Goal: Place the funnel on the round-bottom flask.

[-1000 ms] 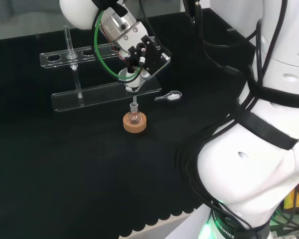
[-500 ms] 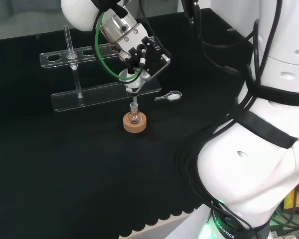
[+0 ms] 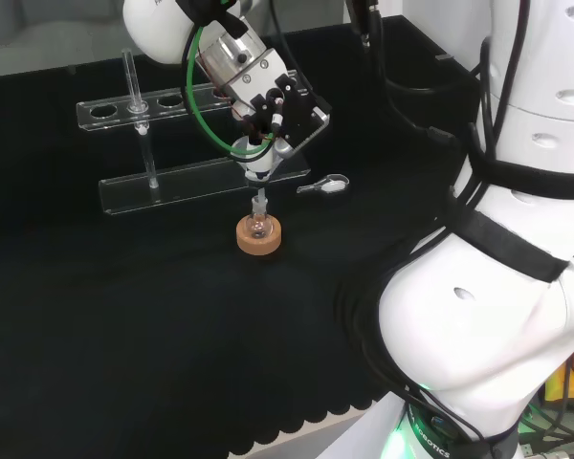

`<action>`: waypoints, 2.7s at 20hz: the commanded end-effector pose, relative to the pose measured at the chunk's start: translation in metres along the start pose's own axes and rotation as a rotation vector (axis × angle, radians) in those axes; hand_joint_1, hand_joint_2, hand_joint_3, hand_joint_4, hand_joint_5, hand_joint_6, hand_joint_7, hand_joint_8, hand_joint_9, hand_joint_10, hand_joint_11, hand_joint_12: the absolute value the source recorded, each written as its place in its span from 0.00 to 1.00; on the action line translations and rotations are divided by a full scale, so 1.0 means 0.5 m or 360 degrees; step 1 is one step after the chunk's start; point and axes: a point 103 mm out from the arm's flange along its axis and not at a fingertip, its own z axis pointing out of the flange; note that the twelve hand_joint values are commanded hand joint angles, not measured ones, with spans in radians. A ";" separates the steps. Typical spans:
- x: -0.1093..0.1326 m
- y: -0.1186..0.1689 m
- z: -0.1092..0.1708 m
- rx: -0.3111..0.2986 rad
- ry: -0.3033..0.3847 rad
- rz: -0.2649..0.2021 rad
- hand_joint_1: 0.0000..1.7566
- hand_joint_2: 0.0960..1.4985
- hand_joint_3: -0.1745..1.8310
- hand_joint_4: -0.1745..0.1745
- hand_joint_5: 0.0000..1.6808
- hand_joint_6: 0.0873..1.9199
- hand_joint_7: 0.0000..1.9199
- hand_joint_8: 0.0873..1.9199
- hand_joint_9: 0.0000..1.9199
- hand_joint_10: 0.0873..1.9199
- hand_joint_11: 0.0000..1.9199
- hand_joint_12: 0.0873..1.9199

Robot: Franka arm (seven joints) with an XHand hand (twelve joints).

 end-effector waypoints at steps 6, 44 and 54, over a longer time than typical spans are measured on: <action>0.006 0.011 0.009 0.0011 0.0020 -0.0020 0.53 0.46 0.45 0.57 0.43 0.38 0.36 0.33 0.53 0.21 0.34 0.63; 0.034 0.027 0.026 0.0040 0.0008 -0.0049 0.53 0.46 0.45 0.55 0.42 0.38 0.35 0.33 0.51 0.21 0.34 0.63; 0.036 0.029 0.028 0.0045 0.0013 -0.0049 0.52 0.45 0.45 0.50 0.39 0.39 0.32 0.34 0.49 0.22 0.33 0.63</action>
